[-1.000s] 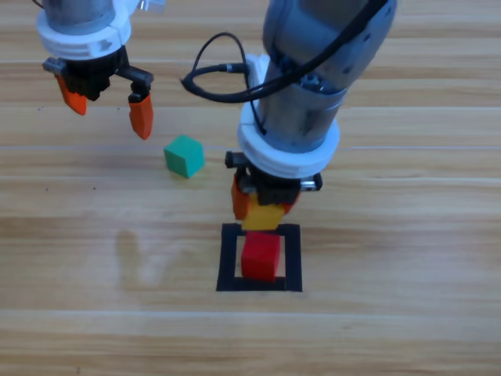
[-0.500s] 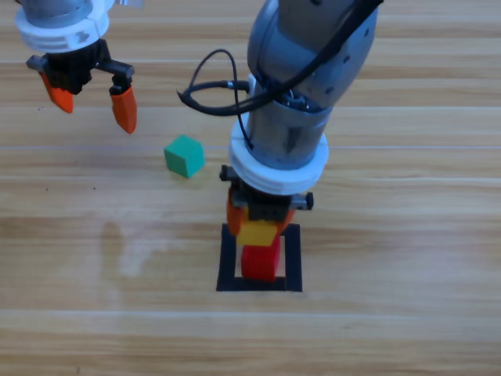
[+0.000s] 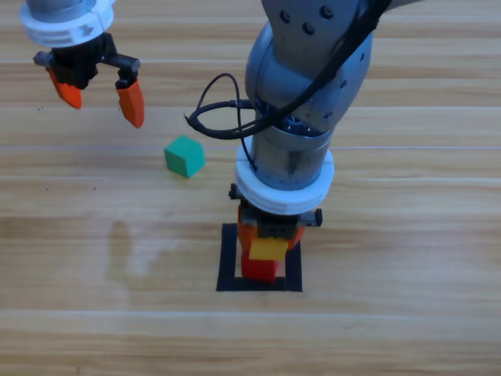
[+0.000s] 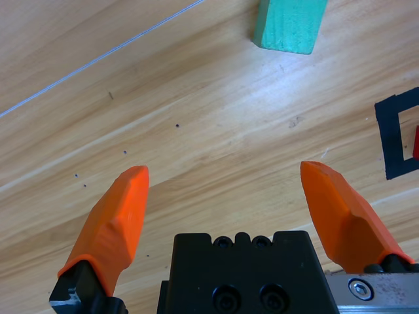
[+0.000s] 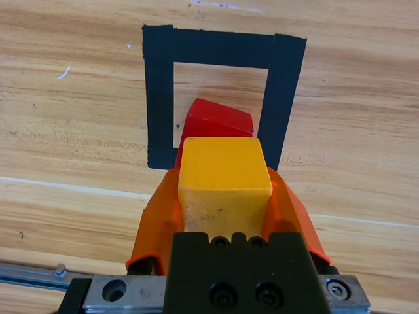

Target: Stack the blocks in the rectangular block: red at the bottom, yellow in the middle, green on top

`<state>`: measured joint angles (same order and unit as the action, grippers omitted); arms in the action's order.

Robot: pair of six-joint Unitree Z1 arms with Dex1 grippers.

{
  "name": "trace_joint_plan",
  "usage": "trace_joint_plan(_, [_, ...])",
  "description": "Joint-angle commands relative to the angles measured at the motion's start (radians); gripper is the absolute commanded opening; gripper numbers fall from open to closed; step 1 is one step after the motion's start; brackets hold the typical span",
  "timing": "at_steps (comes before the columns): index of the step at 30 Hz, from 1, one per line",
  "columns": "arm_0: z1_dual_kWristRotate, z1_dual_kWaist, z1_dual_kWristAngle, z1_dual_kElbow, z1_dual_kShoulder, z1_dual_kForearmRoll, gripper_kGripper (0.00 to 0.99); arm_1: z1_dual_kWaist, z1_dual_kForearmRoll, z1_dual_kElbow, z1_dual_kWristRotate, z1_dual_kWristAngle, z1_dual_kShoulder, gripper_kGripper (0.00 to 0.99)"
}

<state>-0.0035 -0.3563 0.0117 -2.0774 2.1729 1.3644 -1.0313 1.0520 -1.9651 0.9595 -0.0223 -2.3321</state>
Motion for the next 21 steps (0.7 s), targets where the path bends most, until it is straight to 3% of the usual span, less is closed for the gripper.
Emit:
trace_joint_plan(1, [-0.009,0.016,0.016,0.003,0.061,-0.016,0.990,-0.033,0.000,0.005,0.013,-0.005,-0.018,0.000])
trace_joint_plan(21, [-0.033,-0.007,0.017,-0.001,0.084,-0.031,0.988,-0.033,-0.010,-0.044,-0.001,-0.053,-0.064,0.035])
